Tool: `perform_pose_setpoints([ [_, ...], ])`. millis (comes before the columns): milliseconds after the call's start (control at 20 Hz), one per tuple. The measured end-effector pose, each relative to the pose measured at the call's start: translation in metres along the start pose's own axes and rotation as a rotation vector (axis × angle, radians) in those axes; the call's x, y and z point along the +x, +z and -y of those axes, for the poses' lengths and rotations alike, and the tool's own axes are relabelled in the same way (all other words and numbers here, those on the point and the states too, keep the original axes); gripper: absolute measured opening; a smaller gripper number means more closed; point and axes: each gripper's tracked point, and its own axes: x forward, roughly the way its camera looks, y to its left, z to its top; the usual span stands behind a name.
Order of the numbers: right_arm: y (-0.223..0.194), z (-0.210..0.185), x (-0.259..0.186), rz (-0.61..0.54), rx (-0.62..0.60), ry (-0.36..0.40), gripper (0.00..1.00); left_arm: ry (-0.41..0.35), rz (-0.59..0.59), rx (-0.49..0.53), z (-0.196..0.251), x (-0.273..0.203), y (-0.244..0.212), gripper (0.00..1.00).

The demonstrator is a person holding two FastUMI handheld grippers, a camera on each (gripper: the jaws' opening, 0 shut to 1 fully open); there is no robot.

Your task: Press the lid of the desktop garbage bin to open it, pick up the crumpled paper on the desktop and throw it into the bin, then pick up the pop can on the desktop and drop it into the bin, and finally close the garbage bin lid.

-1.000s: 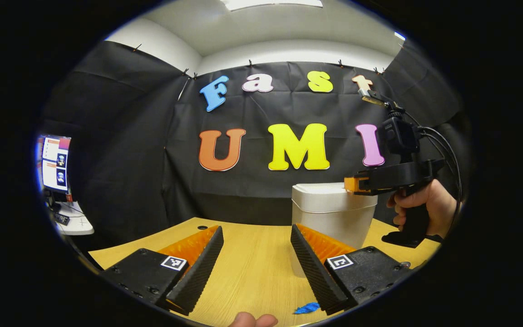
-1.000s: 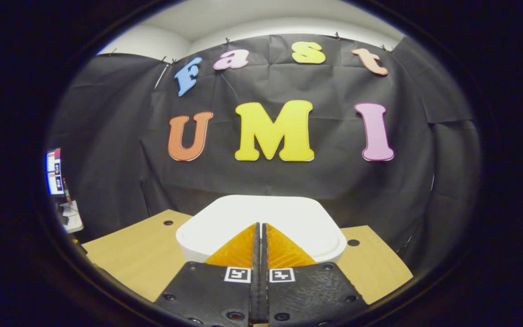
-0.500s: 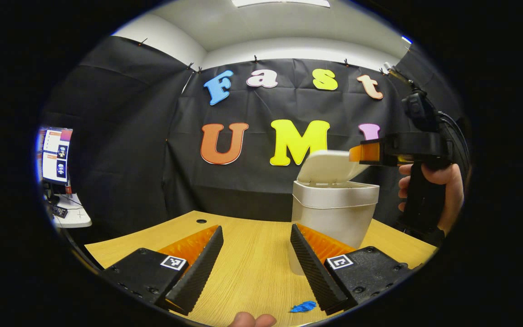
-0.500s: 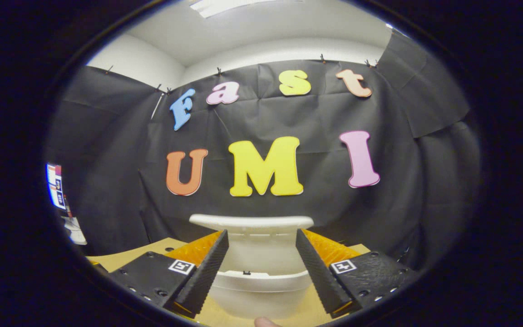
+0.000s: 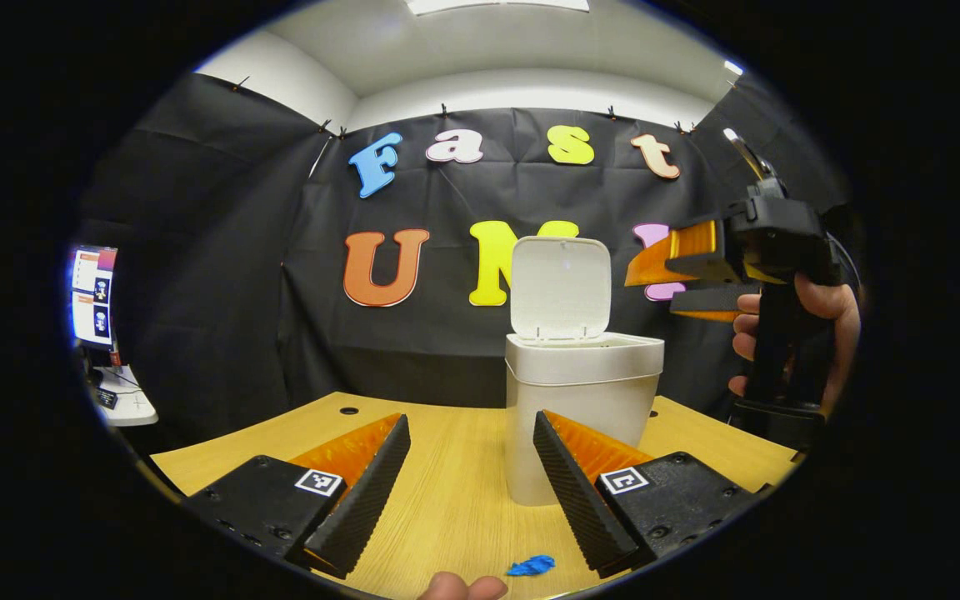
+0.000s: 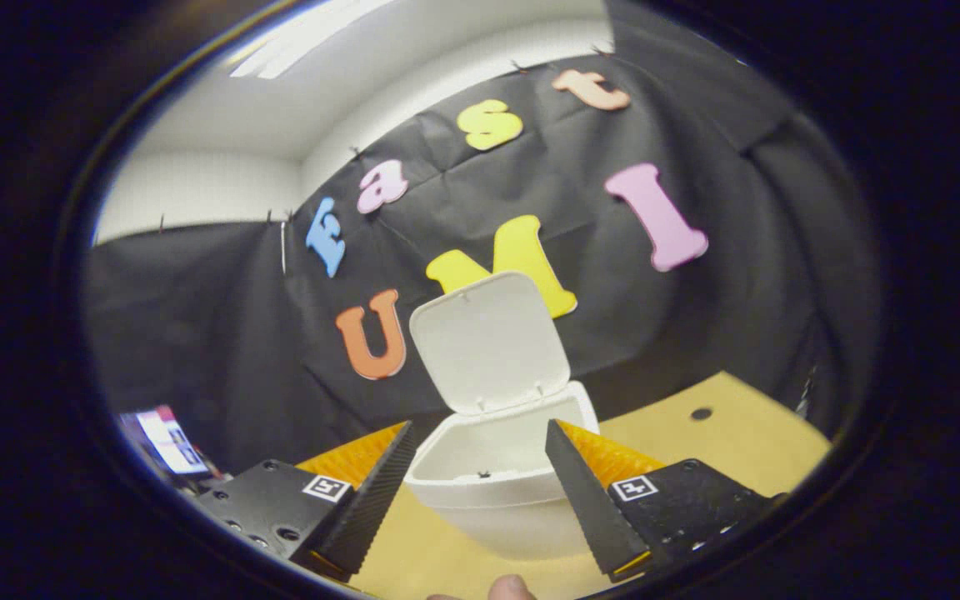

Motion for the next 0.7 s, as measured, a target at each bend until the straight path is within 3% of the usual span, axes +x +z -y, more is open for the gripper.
perform_pose_setpoints([
  [50,0.007,0.015,-0.002,0.017,0.082,-0.035,0.95,-0.001,0.003,0.004,0.001,0.000,0.001,0.96],
  [100,0.014,0.039,-0.001,0.048,0.069,-0.131,0.95,-0.003,0.003,0.009,0.003,0.000,0.002,0.96],
  [200,0.038,0.087,-0.008,0.137,-0.204,-0.369,0.95,0.003,0.002,0.017,0.001,0.000,0.001,0.96],
  [300,0.063,0.087,-0.022,0.220,-0.491,-0.471,0.95,0.011,0.001,0.015,0.001,0.002,-0.001,0.96],
  [450,0.069,0.063,-0.025,0.230,-0.825,-0.466,0.95,0.008,-0.016,0.011,0.005,0.003,-0.008,0.96],
  [550,0.067,0.060,-0.030,0.241,-0.957,-0.461,0.95,0.021,-0.007,0.011,0.003,0.001,-0.007,0.96],
  [600,0.067,0.056,-0.028,0.247,-0.964,-0.437,0.95,0.024,-0.002,0.013,0.004,0.001,-0.007,0.96],
  [650,0.060,0.052,-0.025,0.225,-0.881,-0.379,0.95,0.024,-0.007,0.013,0.005,0.002,-0.010,0.96],
  [700,0.048,0.046,-0.025,0.177,-0.723,-0.297,0.95,0.020,-0.014,0.011,0.006,0.003,-0.013,0.96],
])
